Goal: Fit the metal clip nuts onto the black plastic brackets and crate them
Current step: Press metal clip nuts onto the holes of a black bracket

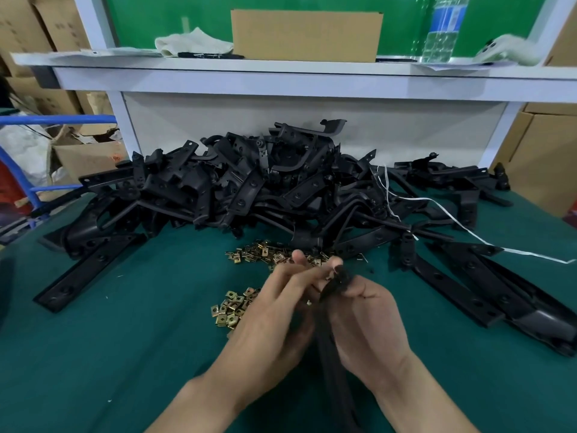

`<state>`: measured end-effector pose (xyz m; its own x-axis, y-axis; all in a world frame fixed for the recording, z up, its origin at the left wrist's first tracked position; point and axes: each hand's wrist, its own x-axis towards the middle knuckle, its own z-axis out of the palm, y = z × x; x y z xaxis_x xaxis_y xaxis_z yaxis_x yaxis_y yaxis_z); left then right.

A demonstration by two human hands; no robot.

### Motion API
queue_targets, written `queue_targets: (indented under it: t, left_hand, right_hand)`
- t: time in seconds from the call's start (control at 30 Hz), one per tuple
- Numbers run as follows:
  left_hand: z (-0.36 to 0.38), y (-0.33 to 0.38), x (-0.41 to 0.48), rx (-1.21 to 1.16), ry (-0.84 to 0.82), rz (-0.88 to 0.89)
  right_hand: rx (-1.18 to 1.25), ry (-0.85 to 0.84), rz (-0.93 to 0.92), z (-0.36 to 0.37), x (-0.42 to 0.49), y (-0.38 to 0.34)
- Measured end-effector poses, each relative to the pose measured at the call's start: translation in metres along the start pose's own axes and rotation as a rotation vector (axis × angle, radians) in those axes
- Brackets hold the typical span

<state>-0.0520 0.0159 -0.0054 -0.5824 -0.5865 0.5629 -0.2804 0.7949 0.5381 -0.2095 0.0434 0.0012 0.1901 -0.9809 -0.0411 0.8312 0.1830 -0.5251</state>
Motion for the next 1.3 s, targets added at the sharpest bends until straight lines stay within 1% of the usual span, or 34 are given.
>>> queue_targets:
  t: [0.03,0.07,0.1,0.13,0.2,0.23,0.3,0.37,0.43,0.5,0.53,0.63,0.67,0.7,0.77,0.8,0.83,0.9,1.0,1.07,1.13,1.2,1.3]
  left_hand:
    - [0.0,0.001,0.001,0.046,0.012,0.017]
    - [-0.001,0.001,0.002,0.074,0.019,0.025]
    - [-0.002,0.002,0.002,0.088,0.012,0.034]
    - [-0.003,0.002,0.002,0.099,-0.005,0.043]
    - [-0.002,0.003,0.002,0.116,-0.049,0.074]
    - [-0.002,0.002,0.002,0.13,-0.065,0.091]
    - [-0.003,-0.001,0.002,0.157,-0.07,0.095]
    - [-0.005,-0.006,0.001,0.153,-0.026,0.08]
    - [-0.003,-0.005,0.0,0.137,0.0,0.073]
    - [0.002,0.0,-0.001,0.103,0.015,0.055]
    - [0.004,0.002,0.0,0.084,0.049,0.038]
    - [0.001,0.003,0.0,0.067,0.137,-0.02]
    - [-0.003,0.001,-0.001,0.1,0.139,-0.017]
    - [-0.007,0.0,-0.002,0.146,0.135,-0.015]
    - [-0.013,-0.004,-0.002,0.242,0.143,-0.043]
    - [-0.014,-0.006,-0.001,0.291,0.151,-0.065]
    - [-0.015,-0.008,0.001,0.342,0.162,-0.085]
    - [-0.015,-0.011,0.004,0.425,0.175,-0.109]
    - [-0.013,-0.014,0.004,0.43,0.205,-0.151]
    - [-0.013,-0.015,0.003,0.376,0.231,-0.172]
    - [-0.014,-0.016,0.001,0.283,0.245,-0.169]
    - [-0.014,-0.016,0.0,0.142,0.269,-0.148]
    - [-0.014,-0.011,0.001,-0.045,0.319,-0.192]
  right_hand:
    - [-0.07,0.058,-0.012,0.002,-0.001,0.002]
    - [-0.064,0.079,-0.018,0.003,-0.001,0.002]
    - [0.013,0.117,-0.023,0.001,0.0,0.001]
    - [0.041,0.113,-0.047,0.001,0.001,0.001]
    - [0.111,-0.017,0.007,0.005,0.0,0.003]
    - [0.11,-0.037,0.018,0.008,-0.001,0.004]
    - [0.095,-0.014,0.011,0.008,-0.004,0.002]
    - [0.102,-0.013,0.029,0.011,-0.005,0.0]
    - [0.153,-0.063,0.105,0.011,-0.006,-0.003]
    - [0.103,-0.057,0.118,0.013,-0.008,0.001]
    - [0.073,-0.042,0.108,0.012,-0.006,0.002]
    - [0.094,-0.087,0.034,0.006,-0.001,0.008]
    - [0.002,-0.077,-0.026,0.006,0.0,0.009]
    - [-0.183,-0.031,-0.119,0.006,0.001,0.009]
    - [-0.665,0.075,-0.379,0.006,0.001,0.007]
    - [-0.861,0.117,-0.477,0.007,0.001,0.005]
    - [-1.003,0.139,-0.547,0.008,0.0,0.002]
    - [-1.148,0.156,-0.608,0.007,-0.001,-0.001]
    - [-1.225,0.142,-0.608,0.005,-0.003,-0.002]
    - [-1.222,0.14,-0.576,0.004,-0.002,-0.002]
    - [-1.145,0.125,-0.538,0.004,-0.001,-0.004]
    - [-1.036,0.094,-0.511,0.004,0.0,-0.007]
    - [-0.951,0.073,-0.495,0.003,0.003,-0.012]
